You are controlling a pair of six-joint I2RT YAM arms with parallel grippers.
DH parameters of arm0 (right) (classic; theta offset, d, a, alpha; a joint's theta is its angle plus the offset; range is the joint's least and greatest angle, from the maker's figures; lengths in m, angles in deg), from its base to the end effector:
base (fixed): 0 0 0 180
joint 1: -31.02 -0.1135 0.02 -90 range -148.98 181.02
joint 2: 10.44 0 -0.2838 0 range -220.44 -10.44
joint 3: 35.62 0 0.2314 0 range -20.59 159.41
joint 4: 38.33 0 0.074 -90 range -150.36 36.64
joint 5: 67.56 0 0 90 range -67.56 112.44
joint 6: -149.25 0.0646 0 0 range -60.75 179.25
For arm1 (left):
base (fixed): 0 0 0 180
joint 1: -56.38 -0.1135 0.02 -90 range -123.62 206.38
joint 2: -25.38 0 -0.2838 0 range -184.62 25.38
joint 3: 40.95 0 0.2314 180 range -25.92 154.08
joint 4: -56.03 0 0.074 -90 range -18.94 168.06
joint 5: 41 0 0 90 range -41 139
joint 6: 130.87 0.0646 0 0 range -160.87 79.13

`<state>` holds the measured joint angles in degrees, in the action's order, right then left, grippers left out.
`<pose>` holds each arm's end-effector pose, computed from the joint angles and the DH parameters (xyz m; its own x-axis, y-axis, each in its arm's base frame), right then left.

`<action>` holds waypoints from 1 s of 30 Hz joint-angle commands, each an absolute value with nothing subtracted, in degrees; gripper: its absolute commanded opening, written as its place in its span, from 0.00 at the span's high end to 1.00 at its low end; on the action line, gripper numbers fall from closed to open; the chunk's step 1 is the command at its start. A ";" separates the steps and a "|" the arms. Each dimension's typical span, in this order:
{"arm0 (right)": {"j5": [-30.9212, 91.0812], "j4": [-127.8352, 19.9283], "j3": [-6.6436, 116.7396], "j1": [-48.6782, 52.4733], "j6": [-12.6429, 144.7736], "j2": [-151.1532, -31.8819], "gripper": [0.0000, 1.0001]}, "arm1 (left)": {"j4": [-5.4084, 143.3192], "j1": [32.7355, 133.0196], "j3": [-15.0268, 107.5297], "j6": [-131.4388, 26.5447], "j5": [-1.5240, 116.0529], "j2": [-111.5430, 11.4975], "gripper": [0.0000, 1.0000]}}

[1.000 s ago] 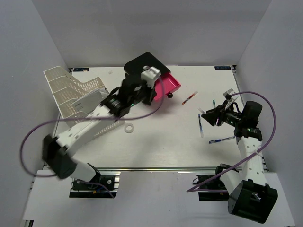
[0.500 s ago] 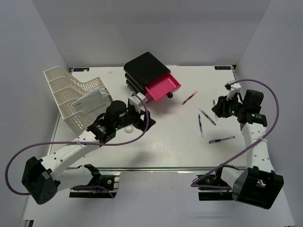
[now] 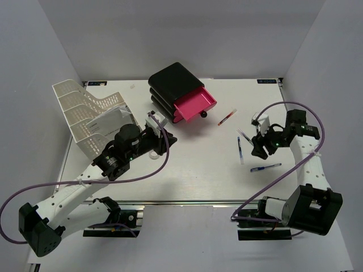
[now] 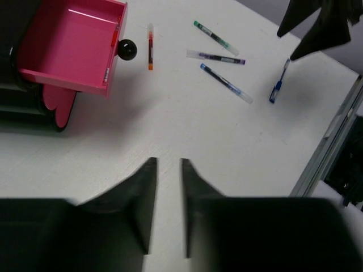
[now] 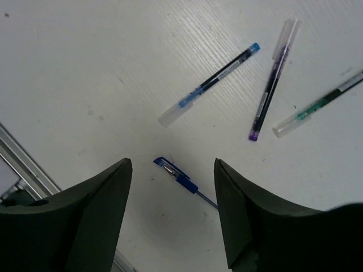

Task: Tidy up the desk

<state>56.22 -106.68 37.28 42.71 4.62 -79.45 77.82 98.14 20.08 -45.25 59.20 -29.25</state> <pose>0.2073 -0.0062 0.2789 -0.4574 -0.5975 -0.6586 -0.7589 0.6483 -0.0612 0.1552 -0.1539 0.3342 -0.2572 0.1289 -0.9577 0.7654 0.6321 -0.1205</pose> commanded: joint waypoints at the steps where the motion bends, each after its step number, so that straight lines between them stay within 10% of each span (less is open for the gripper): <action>1: 57.62 -112.70 37.08 41.57 -9.39 -77.95 0.34 | 77.30 98.13 19.17 -45.52 57.44 -27.62 0.60; 5: 46.46 -109.87 29.79 40.78 -23.15 -75.13 0.33 | 77.48 98.13 19.26 -45.35 57.00 -27.53 0.40; 30: 34.13 -98.62 24.68 40.87 -36.72 -87.34 0.40 | 77.74 98.13 19.17 -44.21 56.91 -28.14 0.41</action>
<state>35.74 -99.40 23.44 40.96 -34.20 -85.90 77.91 98.14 19.45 -44.73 57.32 -28.55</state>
